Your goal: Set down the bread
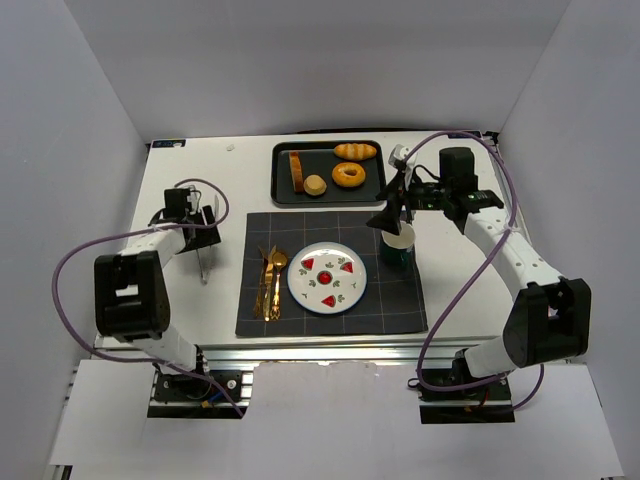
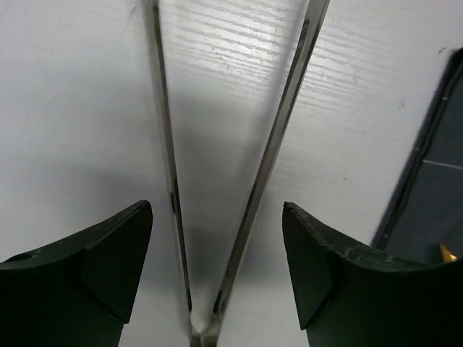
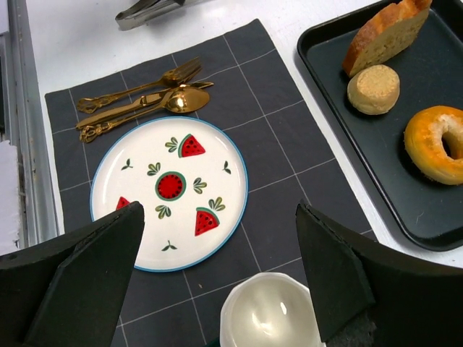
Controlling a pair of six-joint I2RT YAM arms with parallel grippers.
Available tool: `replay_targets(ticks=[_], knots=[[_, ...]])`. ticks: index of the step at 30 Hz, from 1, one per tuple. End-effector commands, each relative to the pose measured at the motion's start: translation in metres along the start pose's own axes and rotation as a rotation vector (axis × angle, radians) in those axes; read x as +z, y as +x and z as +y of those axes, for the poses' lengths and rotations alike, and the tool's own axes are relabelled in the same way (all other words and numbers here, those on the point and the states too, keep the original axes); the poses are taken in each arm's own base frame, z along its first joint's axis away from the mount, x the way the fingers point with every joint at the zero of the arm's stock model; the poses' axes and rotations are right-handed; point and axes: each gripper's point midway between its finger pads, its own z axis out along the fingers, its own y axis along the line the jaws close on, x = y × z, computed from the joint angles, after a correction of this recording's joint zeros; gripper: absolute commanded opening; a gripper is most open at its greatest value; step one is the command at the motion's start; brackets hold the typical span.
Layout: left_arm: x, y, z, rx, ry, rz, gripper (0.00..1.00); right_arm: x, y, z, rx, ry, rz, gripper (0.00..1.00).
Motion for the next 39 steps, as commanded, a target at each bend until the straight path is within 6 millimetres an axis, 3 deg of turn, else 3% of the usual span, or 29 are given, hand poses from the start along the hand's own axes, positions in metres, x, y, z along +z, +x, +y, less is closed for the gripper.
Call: replay_targets(ticks=[1, 12, 18, 20, 22, 24, 28, 31, 32, 39], knots=[[0.024, -0.001, -0.001, 0.157, 0.037, 0.019, 0.79, -0.004, -0.011, 0.004, -0.022, 0.013, -0.031, 0.89], [0.040, 0.014, 0.007, 0.211, 0.008, 0.035, 0.60, -0.003, -0.014, -0.001, -0.012, 0.021, -0.032, 0.89], [0.038, 0.024, 0.002, 0.176, 0.039, 0.036, 0.24, -0.006, -0.014, -0.003, -0.010, 0.029, -0.034, 0.89], [0.026, 0.008, -0.004, 0.119, 0.053, -0.024, 0.10, -0.008, -0.015, -0.004, -0.011, 0.036, -0.035, 0.89], [0.012, -0.013, -0.024, 0.052, 0.141, -0.081, 0.05, -0.013, -0.016, -0.007, -0.013, 0.053, -0.038, 0.89], [-0.010, -0.036, -0.044, 0.015, 0.226, -0.131, 0.06, -0.020, -0.019, -0.012, -0.020, 0.081, -0.044, 0.89], [-0.059, -0.089, -0.092, -0.102, 0.406, -0.235, 0.17, -0.034, -0.024, -0.022, -0.016, 0.122, -0.063, 0.89], [-0.083, -0.109, -0.119, -0.178, 0.505, -0.257, 0.27, -0.042, -0.028, -0.028, -0.015, 0.144, -0.082, 0.89], [-0.089, -0.108, -0.135, -0.177, 0.540, -0.248, 0.30, -0.044, -0.028, -0.030, -0.010, 0.149, -0.085, 0.89], [-0.108, -0.121, -0.192, -0.177, 0.615, -0.214, 0.43, -0.044, -0.027, -0.028, 0.011, 0.132, -0.099, 0.89]])
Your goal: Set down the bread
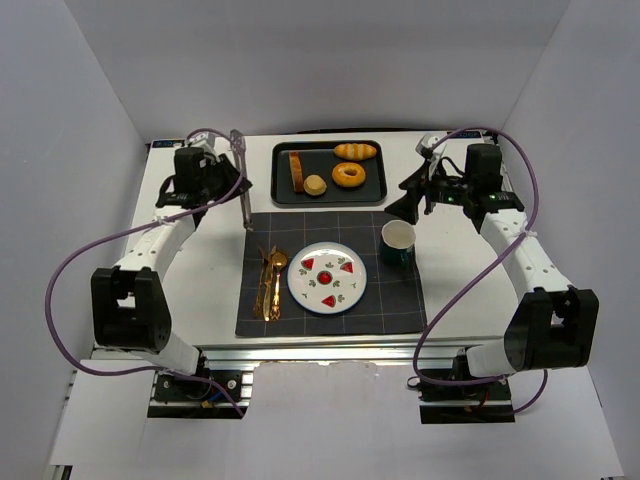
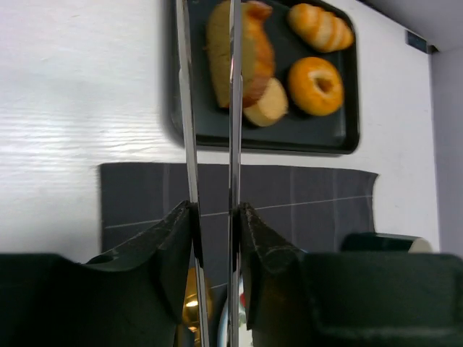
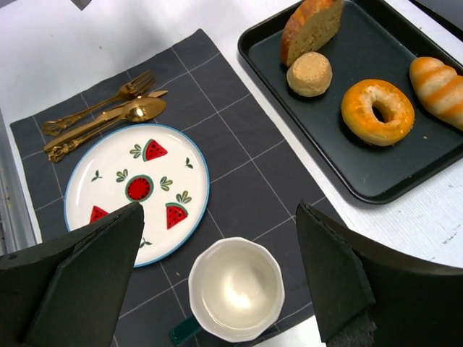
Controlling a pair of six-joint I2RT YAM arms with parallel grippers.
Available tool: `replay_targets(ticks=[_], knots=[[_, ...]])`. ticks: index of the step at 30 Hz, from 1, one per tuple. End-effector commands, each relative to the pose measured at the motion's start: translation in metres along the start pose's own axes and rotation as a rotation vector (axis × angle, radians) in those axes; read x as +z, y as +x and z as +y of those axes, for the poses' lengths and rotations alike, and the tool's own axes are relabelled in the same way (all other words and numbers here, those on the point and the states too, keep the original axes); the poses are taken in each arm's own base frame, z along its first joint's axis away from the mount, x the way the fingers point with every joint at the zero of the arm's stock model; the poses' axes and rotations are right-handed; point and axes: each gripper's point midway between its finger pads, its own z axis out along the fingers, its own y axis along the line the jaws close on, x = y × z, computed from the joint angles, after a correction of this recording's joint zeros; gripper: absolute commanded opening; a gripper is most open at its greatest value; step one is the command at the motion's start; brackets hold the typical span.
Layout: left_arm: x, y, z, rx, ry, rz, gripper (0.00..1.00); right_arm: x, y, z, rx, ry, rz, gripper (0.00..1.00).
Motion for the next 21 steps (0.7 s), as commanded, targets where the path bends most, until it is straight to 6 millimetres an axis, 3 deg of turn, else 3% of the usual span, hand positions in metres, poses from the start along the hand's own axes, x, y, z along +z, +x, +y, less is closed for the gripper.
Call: replay_targets(ticks=[1, 4, 14, 21], knots=[[0.005, -0.002, -0.041, -0.024, 0.059, 0.033, 0.44, -0.005, -0.021, 0.007, -0.043, -0.019, -0.058, 0.89], [0.014, 0.000, -0.057, -0.006, 0.066, 0.056, 0.45, -0.006, -0.021, 0.008, -0.044, -0.020, -0.061, 0.90], [0.022, -0.001, -0.055, 0.030, 0.006, 0.092, 0.47, -0.010, -0.015, 0.010, -0.030, -0.020, -0.061, 0.89], [0.031, 0.011, -0.058, 0.041, 0.004, 0.123, 0.47, -0.010, -0.014, 0.011, -0.023, -0.024, -0.064, 0.89]])
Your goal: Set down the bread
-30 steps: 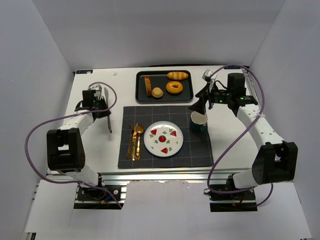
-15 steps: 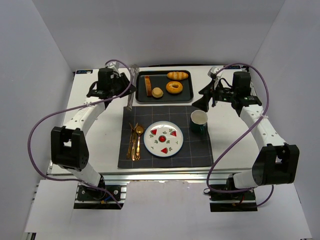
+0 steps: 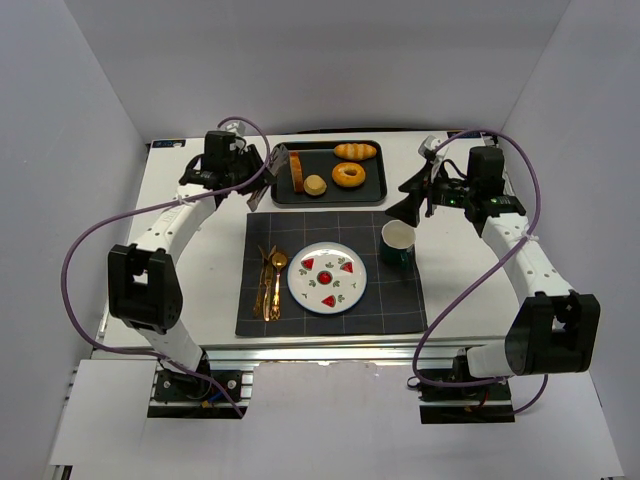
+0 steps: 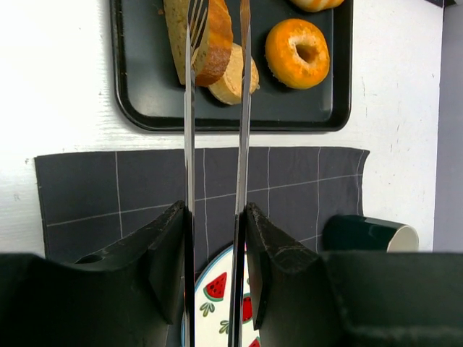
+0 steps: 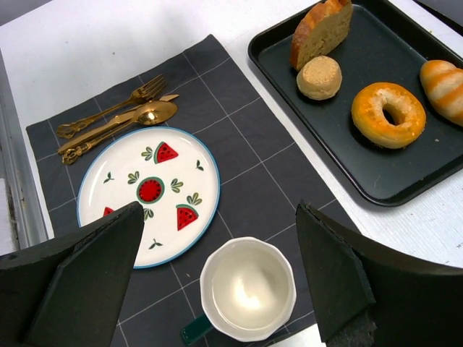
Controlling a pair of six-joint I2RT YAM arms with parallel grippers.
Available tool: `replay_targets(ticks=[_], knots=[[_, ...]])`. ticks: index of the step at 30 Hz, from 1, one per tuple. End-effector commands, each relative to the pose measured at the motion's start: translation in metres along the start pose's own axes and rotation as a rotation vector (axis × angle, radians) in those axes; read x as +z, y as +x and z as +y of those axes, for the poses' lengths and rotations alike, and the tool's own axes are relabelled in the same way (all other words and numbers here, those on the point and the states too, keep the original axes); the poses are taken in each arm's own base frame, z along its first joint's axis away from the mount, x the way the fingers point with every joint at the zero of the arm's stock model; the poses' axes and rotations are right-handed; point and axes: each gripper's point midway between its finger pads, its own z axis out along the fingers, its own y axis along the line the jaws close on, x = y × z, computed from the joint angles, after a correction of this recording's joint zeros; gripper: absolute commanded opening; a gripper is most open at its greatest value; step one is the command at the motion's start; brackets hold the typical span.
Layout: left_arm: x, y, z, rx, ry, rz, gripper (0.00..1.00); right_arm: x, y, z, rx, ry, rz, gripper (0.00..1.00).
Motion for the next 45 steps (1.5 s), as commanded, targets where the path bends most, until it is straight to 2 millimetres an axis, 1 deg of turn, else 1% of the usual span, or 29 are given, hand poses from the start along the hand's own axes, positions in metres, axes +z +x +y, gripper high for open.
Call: replay_targets(ticks=[1, 4, 9, 14, 26, 32, 37, 40, 42, 43, 44, 45], knots=[[0.005, -0.003, -0.010, 0.028, 0.012, -0.001, 0.47, -0.005, -0.013, 0.005, -0.041, -0.010, -0.040, 0.89], [0.014, 0.005, -0.006, 0.031, 0.004, 0.024, 0.47, -0.005, -0.013, 0.005, -0.039, -0.012, -0.041, 0.89], [0.024, 0.005, 0.000, 0.039, -0.015, 0.032, 0.47, -0.005, -0.013, 0.006, -0.037, -0.017, -0.043, 0.89], [0.029, 0.005, -0.005, 0.042, 0.001, 0.042, 0.47, -0.007, -0.013, 0.007, -0.037, -0.013, -0.045, 0.89], [0.031, 0.011, -0.007, 0.035, 0.021, 0.066, 0.48, -0.008, -0.011, 0.005, -0.033, -0.011, -0.045, 0.89], [0.032, 0.016, -0.003, 0.037, 0.009, 0.083, 0.48, -0.008, -0.013, 0.004, -0.031, -0.012, -0.047, 0.89], [0.037, 0.022, 0.000, 0.032, 0.006, 0.103, 0.47, -0.008, -0.013, 0.004, -0.029, -0.011, -0.048, 0.90], [0.040, 0.026, 0.003, 0.030, 0.004, 0.114, 0.43, -0.008, -0.013, 0.004, -0.029, -0.012, -0.048, 0.89], [0.042, 0.027, 0.003, 0.031, 0.003, 0.120, 0.36, -0.008, -0.014, 0.004, -0.030, -0.010, -0.050, 0.89], [0.042, 0.028, 0.004, 0.034, 0.001, 0.121, 0.28, -0.008, -0.015, 0.004, -0.033, -0.011, -0.051, 0.89], [0.042, 0.027, 0.004, 0.035, 0.002, 0.121, 0.27, -0.008, -0.014, 0.004, -0.032, -0.011, -0.050, 0.89], [0.041, 0.026, 0.003, 0.042, 0.005, 0.117, 0.19, -0.009, -0.014, 0.004, -0.031, -0.009, -0.050, 0.89]])
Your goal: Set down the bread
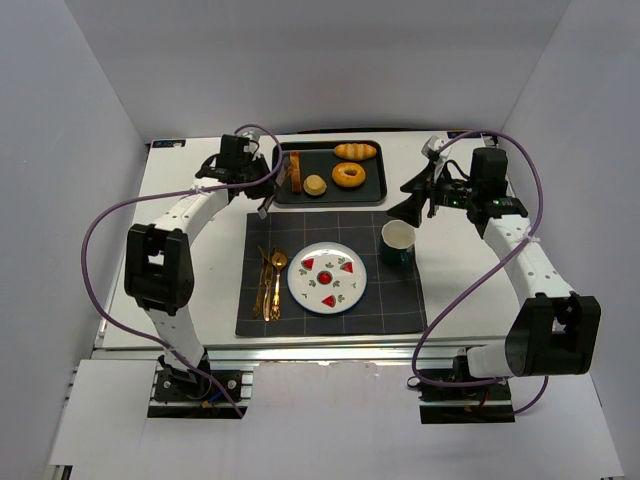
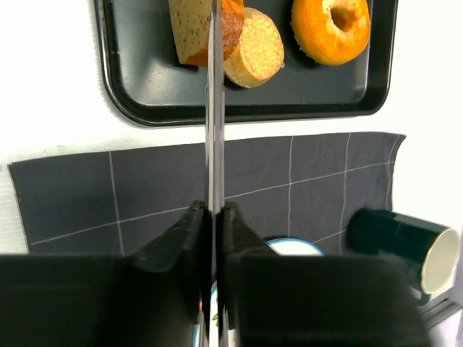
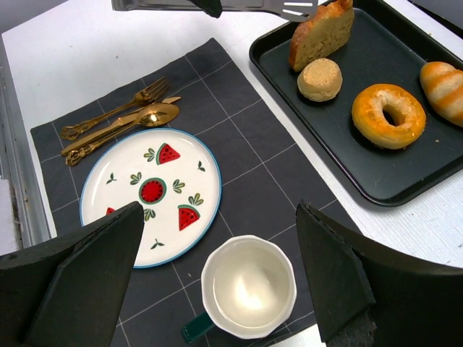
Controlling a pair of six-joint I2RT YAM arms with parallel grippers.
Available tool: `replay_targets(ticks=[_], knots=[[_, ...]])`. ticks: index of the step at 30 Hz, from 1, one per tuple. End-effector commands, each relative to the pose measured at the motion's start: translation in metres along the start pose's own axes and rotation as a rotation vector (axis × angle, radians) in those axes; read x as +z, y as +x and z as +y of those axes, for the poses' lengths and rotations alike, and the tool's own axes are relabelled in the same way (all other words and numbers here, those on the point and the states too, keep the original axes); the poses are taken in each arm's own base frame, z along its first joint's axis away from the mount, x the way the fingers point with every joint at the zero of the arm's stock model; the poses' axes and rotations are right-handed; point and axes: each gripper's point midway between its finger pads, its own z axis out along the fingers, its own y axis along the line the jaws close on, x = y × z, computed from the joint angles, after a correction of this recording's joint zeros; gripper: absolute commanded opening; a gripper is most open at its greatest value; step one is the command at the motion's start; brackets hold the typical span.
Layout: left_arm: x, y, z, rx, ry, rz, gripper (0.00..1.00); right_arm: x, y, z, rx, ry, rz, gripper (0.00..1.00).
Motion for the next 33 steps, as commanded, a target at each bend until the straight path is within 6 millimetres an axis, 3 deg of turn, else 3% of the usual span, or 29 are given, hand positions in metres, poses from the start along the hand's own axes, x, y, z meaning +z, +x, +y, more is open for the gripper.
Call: replay_targets(ticks=[1, 3, 7, 14, 20, 21, 24, 29, 33], knots=[[-0.002, -0.005, -0.007, 0.025, 0.026, -0.007, 0.15, -0.005, -0.014, 0.004, -0.038, -0.006, -0.036, 0.89], [-0.007, -0.009, -0.010, 0.035, 0.034, -0.022, 0.08, -0.006, -0.015, 0.004, -0.040, -0.004, -0.037, 0.89], [-0.027, -0.026, -0.024, 0.073, 0.068, -0.092, 0.02, -0.006, -0.014, 0.006, -0.037, -0.004, -0.036, 0.89], [-0.057, -0.039, -0.041, 0.108, 0.115, -0.163, 0.00, -0.007, -0.015, 0.004, -0.036, -0.004, -0.038, 0.89], [-0.070, -0.028, -0.047, 0.120, 0.153, -0.144, 0.00, -0.007, -0.017, 0.006, -0.039, -0.008, -0.041, 0.89], [-0.080, -0.025, -0.053, 0.135, 0.172, -0.148, 0.00, -0.007, -0.017, 0.006, -0.039, -0.007, -0.039, 0.89], [-0.093, -0.001, -0.053, 0.164, 0.169, -0.101, 0.00, -0.008, -0.018, 0.006, -0.049, -0.003, -0.038, 0.89], [-0.137, 0.053, -0.054, 0.196, 0.137, -0.036, 0.00, -0.009, -0.019, 0.006, -0.050, 0.000, -0.036, 0.90], [-0.165, 0.112, -0.080, 0.223, 0.166, 0.003, 0.00, -0.009, -0.018, 0.004, -0.044, 0.005, -0.032, 0.89]])
